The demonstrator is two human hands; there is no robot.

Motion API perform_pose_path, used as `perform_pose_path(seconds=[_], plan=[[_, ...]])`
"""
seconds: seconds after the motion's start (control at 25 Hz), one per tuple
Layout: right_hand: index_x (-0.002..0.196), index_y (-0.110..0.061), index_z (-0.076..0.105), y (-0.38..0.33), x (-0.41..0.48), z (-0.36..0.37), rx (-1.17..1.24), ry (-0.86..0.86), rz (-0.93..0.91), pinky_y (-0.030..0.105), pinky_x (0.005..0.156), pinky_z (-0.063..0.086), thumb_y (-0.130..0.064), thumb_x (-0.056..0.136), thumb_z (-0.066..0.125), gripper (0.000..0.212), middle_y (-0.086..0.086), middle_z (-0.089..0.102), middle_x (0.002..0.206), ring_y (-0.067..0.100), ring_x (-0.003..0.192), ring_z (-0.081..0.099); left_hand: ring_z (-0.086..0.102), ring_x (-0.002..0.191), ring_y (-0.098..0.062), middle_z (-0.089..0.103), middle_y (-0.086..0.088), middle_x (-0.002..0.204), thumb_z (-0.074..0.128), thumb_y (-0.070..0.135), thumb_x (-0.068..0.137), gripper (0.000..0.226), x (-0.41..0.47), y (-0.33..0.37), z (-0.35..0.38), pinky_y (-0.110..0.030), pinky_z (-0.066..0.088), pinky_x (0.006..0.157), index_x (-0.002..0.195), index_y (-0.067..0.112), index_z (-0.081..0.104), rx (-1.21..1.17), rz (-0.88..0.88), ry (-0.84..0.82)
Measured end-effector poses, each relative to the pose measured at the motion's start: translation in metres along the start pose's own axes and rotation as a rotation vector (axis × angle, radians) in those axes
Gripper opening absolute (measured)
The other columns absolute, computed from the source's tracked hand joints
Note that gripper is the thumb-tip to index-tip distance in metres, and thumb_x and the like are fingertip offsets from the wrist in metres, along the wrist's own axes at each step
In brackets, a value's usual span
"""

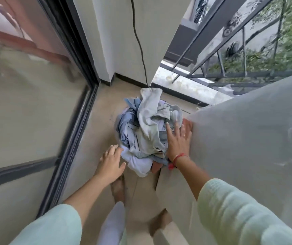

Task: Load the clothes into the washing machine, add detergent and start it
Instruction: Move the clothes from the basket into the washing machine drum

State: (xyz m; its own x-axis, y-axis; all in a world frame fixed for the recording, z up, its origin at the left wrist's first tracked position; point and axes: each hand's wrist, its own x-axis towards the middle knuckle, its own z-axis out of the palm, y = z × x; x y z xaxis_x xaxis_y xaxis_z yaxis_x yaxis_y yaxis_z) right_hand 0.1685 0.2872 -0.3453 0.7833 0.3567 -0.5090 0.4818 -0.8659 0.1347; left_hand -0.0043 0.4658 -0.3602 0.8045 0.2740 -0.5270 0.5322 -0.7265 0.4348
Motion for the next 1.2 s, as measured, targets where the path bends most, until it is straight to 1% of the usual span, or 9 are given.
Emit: perform_pose_path(seconds=[0.12,0.2,0.28,0.4,0.56,0.8,0.92,1.04,1.2], plan=[[0.137,-0.023,0.038,-0.003,0.038,0.009,-0.17,-0.072,-0.069,0.062,0.11,0.006,-0.017,0.092,0.043,0.045,0.009,0.01,0.157,0.037,0.143,0.007,0.034,0.129,-0.027,0.032,-0.005,0.143,0.058,0.027,0.088,0.051,0.014,0.0,0.012,-0.037,0.031,0.101,0.134,0.015,0.039,-0.044,0.056,0.019],[0.119,-0.017,0.054,-0.006,0.042,0.001,-0.079,-0.113,-0.024,0.06,0.109,0.02,-0.009,0.091,0.042,0.031,0.012,0.046,0.138,0.036,0.135,0.03,0.033,0.131,-0.026,0.031,-0.006,0.144,0.058,0.028,0.088,0.054,0.011,0.002,0.013,-0.037,0.031,0.103,0.136,0.015,0.037,-0.057,0.07,0.019],[0.107,-0.013,0.054,-0.008,0.028,-0.012,0.015,-0.072,-0.027,0.051,0.098,0.039,-0.003,0.087,0.043,0.025,0.012,0.061,0.115,0.034,0.116,0.05,0.033,0.132,-0.027,0.031,-0.005,0.145,0.058,0.029,0.088,0.056,0.002,0.006,0.006,-0.039,0.032,0.103,0.138,0.015,0.036,-0.074,0.068,0.016],[0.106,-0.007,0.048,-0.012,-0.002,-0.045,0.16,0.02,-0.106,0.039,0.071,0.046,0.004,0.086,0.039,0.024,0.015,0.059,0.108,0.035,0.097,0.061,0.038,0.127,-0.028,0.03,-0.002,0.145,0.058,0.03,0.088,0.056,-0.012,0.023,-0.021,-0.039,0.034,0.099,0.137,0.018,0.036,-0.114,0.065,0.029],[0.103,-0.008,0.048,-0.006,-0.04,-0.111,0.25,0.164,-0.103,0.037,0.063,0.038,0.006,0.084,0.039,0.025,0.017,0.06,0.101,0.037,0.088,0.061,0.044,0.12,-0.028,0.034,-0.003,0.138,0.061,0.029,0.086,0.052,-0.025,0.064,-0.072,-0.037,0.038,0.095,0.133,0.019,0.038,-0.225,0.108,0.151],[0.082,-0.013,0.039,0.031,-0.118,-0.189,0.379,0.464,-0.125,0.032,0.054,0.027,0.005,0.074,0.05,0.023,0.011,0.053,0.083,0.036,0.063,0.049,0.021,0.138,-0.026,0.015,-0.008,0.152,0.077,0.054,0.064,0.116,-0.043,0.125,-0.128,-0.047,0.028,0.11,0.149,0.027,0.002,-0.245,0.151,0.212],[0.073,-0.013,0.037,0.044,-0.162,-0.239,0.415,0.745,-0.18,0.029,0.048,0.025,0.013,0.063,0.054,0.032,0.004,0.041,0.067,0.024,0.055,0.034,0.024,0.138,-0.026,0.018,-0.005,0.153,0.077,0.057,0.062,0.113,-0.058,0.164,-0.163,-0.048,0.028,0.109,0.148,0.034,0.007,-0.332,0.271,0.317],[0.072,-0.005,0.049,0.057,-0.202,-0.282,0.445,0.974,-0.211,0.027,0.046,0.029,-0.004,0.075,0.046,0.005,0.007,0.05,0.066,0.022,0.055,0.039,0.049,0.12,-0.03,0.044,-0.006,0.139,0.062,0.059,0.075,0.081,-0.082,0.197,-0.207,-0.043,0.045,0.094,0.144,0.029,0.03,-0.394,0.429,0.412],[0.075,-0.01,0.053,0.082,-0.251,-0.334,0.434,1.239,-0.172,0.027,0.04,0.036,-0.007,0.078,0.043,0.011,0.004,0.056,0.069,0.028,0.056,0.052,0.06,0.106,-0.031,0.057,-0.009,0.13,0.024,0.086,0.071,0.096,-0.128,0.226,-0.26,-0.041,0.05,0.084,0.14,0.021,0.039,-0.374,0.614,0.519]])
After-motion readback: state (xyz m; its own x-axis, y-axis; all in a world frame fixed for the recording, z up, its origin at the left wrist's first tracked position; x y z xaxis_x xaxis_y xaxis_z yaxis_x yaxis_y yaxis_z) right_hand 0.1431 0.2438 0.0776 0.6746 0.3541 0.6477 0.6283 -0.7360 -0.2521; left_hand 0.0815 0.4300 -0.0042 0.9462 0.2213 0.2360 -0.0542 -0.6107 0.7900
